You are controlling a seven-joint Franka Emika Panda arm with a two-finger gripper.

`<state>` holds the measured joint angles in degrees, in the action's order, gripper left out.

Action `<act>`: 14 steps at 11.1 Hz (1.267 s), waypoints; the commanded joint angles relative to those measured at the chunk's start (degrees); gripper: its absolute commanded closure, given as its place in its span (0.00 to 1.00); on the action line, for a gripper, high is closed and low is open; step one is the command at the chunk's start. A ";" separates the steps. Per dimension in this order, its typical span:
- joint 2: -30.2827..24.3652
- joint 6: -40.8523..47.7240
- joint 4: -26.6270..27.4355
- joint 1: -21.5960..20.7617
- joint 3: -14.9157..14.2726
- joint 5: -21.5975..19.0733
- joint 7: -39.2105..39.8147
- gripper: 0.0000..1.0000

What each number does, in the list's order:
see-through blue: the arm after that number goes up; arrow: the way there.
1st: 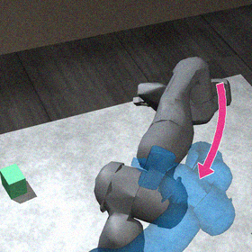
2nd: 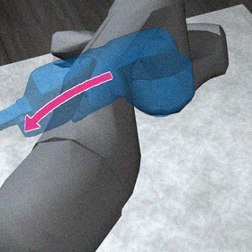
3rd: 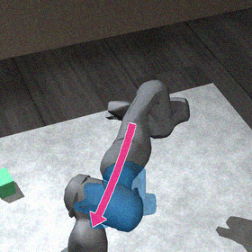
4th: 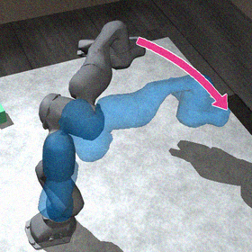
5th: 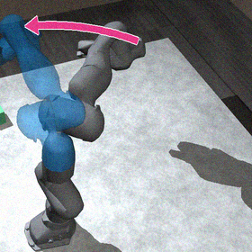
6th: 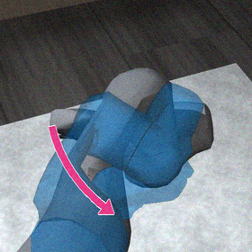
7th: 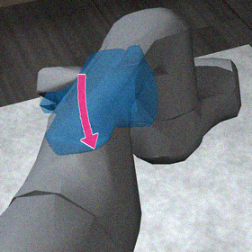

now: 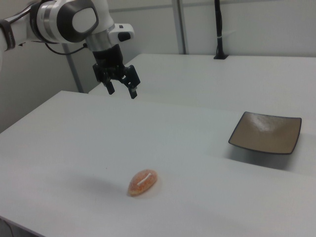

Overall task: Bread is placed on a ceramic plate
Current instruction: 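Move the open gripper over the orange bread roll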

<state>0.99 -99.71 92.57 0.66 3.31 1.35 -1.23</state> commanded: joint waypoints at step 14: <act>-5.81 -9.60 21.83 0.39 -0.23 0.06 -5.54 0.00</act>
<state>-1.10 -103.73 106.50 0.00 3.18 1.34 -5.21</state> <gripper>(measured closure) 0.000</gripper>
